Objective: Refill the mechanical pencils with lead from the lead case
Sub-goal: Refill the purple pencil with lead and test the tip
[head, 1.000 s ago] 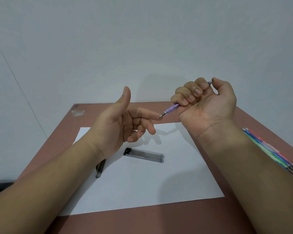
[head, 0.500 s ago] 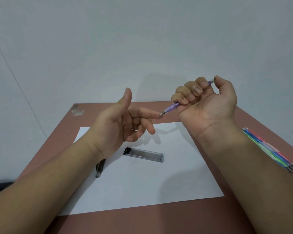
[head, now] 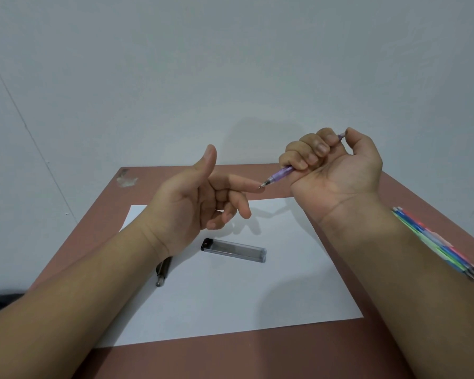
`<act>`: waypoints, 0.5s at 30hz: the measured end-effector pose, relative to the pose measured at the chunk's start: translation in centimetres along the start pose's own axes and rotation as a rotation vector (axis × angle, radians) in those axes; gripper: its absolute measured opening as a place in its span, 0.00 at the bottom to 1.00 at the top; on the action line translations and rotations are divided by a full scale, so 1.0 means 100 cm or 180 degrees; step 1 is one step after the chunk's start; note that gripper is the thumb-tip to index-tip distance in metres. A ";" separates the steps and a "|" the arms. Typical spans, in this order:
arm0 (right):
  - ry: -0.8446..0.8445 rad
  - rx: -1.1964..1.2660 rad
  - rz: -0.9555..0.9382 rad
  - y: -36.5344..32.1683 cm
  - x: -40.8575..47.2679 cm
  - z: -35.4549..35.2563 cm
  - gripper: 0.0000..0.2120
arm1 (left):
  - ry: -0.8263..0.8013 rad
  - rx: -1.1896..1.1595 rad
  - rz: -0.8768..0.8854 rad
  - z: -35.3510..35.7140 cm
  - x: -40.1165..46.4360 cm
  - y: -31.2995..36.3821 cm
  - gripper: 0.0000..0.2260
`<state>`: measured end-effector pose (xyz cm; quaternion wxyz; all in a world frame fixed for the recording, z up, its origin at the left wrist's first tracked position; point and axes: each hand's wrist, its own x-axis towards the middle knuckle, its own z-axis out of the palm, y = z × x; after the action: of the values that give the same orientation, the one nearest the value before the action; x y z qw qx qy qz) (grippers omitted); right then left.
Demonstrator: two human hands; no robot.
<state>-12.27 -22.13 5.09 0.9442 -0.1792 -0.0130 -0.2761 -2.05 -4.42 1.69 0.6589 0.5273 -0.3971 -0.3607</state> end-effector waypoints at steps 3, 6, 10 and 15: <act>0.0007 0.0027 0.0012 0.000 0.000 0.000 0.20 | -0.0006 -0.0028 0.0007 0.000 0.000 0.000 0.34; -0.0013 0.0037 0.0006 0.000 0.000 0.000 0.19 | -0.0005 -0.0013 0.0013 0.000 0.000 0.000 0.30; -0.0026 0.0005 -0.0022 0.000 0.000 0.000 0.19 | -0.0013 -0.0023 0.0097 -0.002 0.000 -0.002 0.25; 0.0071 0.0002 -0.0157 -0.001 -0.001 0.000 0.17 | -0.0046 -0.0047 0.0127 -0.003 0.001 -0.002 0.23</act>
<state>-12.41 -22.18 5.16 0.9372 -0.1755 -0.0069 -0.3013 -1.79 -4.42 1.46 0.6669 0.5118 -0.4096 -0.3542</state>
